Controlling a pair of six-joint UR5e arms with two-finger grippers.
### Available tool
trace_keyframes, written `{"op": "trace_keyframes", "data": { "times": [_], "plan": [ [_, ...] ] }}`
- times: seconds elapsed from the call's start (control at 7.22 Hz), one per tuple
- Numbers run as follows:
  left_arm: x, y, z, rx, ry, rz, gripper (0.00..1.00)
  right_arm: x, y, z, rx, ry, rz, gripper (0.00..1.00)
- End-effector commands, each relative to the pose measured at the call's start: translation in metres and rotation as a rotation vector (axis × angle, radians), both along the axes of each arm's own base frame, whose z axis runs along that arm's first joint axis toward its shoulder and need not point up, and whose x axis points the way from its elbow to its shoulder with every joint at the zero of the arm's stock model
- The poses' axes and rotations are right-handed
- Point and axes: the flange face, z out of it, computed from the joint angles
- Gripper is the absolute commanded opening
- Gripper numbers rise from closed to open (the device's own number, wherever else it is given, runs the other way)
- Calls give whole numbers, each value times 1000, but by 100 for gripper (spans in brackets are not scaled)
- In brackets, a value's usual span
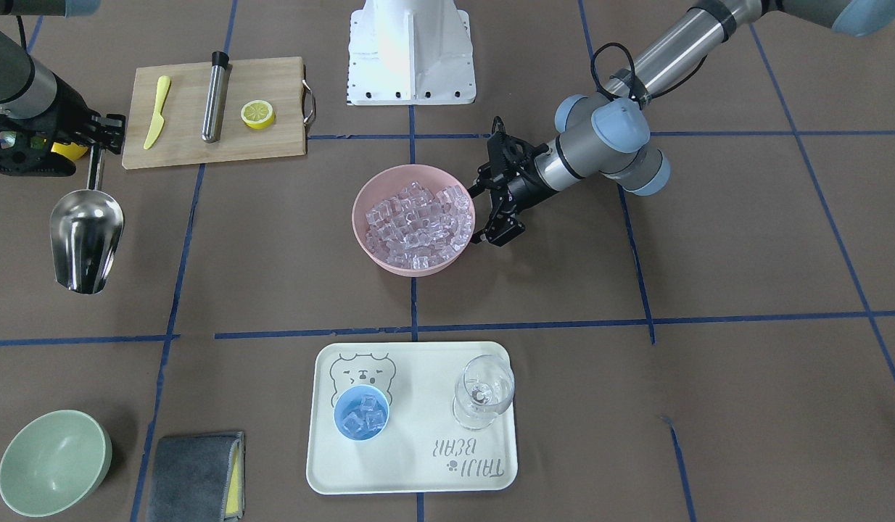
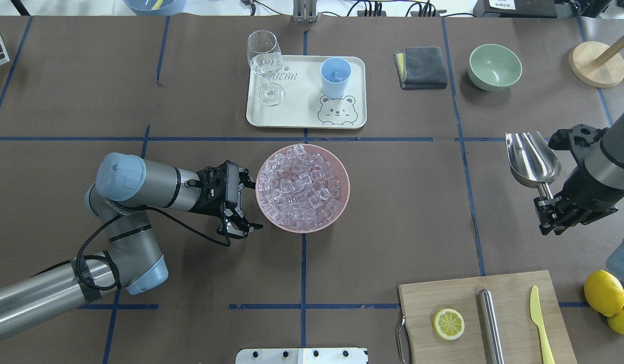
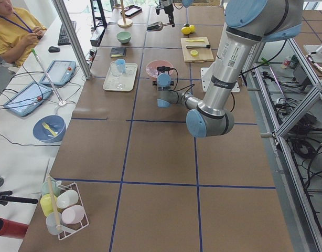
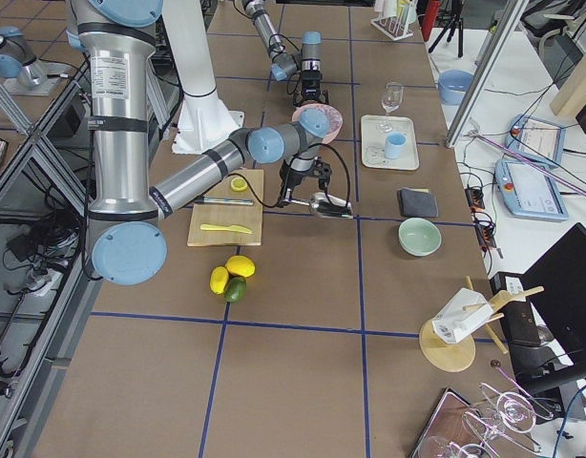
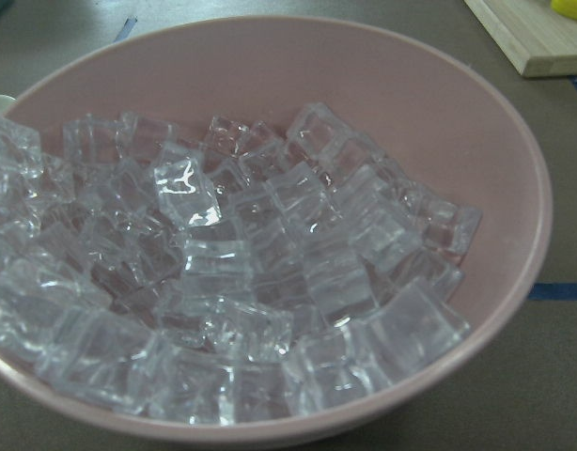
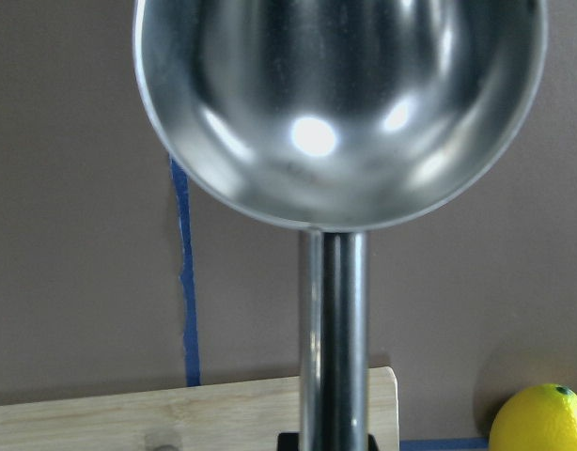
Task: Put ice in cup with scoop
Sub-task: 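Carry the empty scoop back toward its spot with the right gripper, then lower the scoop onto the table and open the right gripper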
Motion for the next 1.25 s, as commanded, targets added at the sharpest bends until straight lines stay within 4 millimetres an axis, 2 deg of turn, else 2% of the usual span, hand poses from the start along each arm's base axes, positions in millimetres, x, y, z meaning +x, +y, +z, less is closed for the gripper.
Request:
{"op": "trace_keyframes", "data": {
  "times": [0.0,0.28,1.11],
  "plan": [
    [0,0,0,0,0,0,100,-35,11,42,10,-16,65,0],
    [0,0,1,-1,-1,0,100,-60,15,65,12,-37,86,0],
    [0,0,2,-2,-4,0,100,-77,25,61,2,-36,70,0]
  ]
}}
